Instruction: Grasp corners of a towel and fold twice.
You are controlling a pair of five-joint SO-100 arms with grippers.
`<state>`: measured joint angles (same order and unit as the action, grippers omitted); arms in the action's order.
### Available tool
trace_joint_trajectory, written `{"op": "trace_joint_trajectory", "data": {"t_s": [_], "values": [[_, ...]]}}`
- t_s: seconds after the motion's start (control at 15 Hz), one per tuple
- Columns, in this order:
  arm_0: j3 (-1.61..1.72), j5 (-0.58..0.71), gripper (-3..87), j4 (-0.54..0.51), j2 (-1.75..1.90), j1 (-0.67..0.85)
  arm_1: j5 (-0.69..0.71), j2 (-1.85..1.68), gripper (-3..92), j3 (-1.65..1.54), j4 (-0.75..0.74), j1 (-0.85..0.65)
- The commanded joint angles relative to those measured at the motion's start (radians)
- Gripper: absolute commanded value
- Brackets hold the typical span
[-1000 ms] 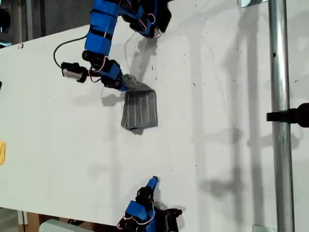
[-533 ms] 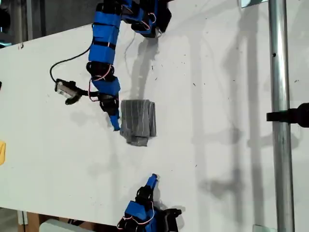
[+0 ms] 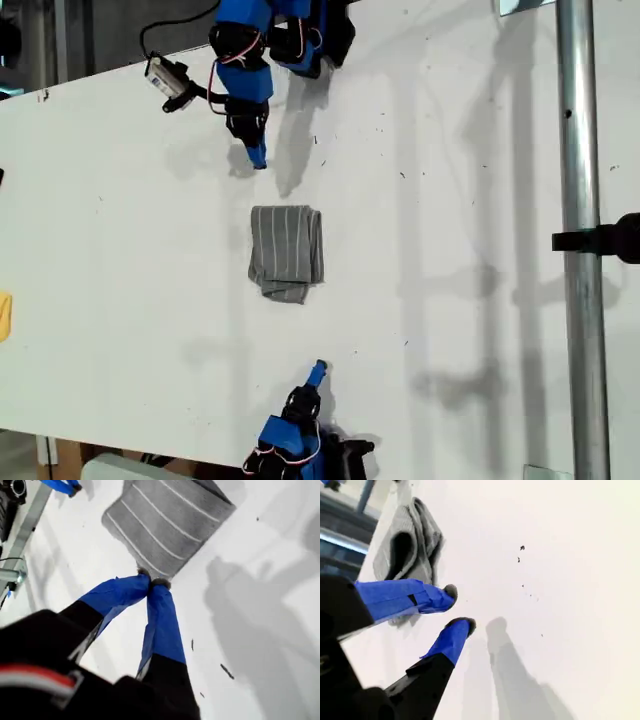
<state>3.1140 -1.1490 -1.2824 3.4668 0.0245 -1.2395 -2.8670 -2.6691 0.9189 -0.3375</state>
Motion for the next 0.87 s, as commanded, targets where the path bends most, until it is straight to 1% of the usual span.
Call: {"op": "trace_joint_trajectory", "data": {"t_s": [0.0,0.07,0.13,0.2,0.27,0.33,0.4,0.6,0.8], "values": [[0.005,0.141,7.3,-0.014,0.005,-0.054,-0.048,-0.377,-0.3,-0.107,0.262,0.008],[0.005,0.144,7.0,-0.014,0.005,-0.078,-0.084,-0.413,-0.3,-0.140,0.353,0.006],[0.005,0.146,7.0,-0.014,0.005,-0.084,-0.107,-0.423,-0.3,-0.190,0.374,0.025],[0.005,0.146,7.0,-0.014,0.005,-0.083,-0.193,-0.423,1.5,-0.227,0.407,0.052],[0.005,0.146,7.0,-0.014,0.005,-0.081,-0.278,-0.425,-0.1,-0.218,0.499,0.051],[0.005,0.146,7.0,-0.014,0.005,-0.080,-0.287,-0.423,3.2,-0.224,0.495,0.035],[0.005,0.146,7.0,-0.014,0.005,-0.080,-0.259,-0.423,4.6,-0.216,0.500,0.005],[0.005,0.146,7.0,-0.014,0.005,-0.080,-0.259,-0.423,4.6,-0.222,0.499,-0.044],[0.005,0.146,7.0,-0.014,0.005,-0.080,-0.259,-0.423,4.6,-0.222,0.499,-0.048]]}}
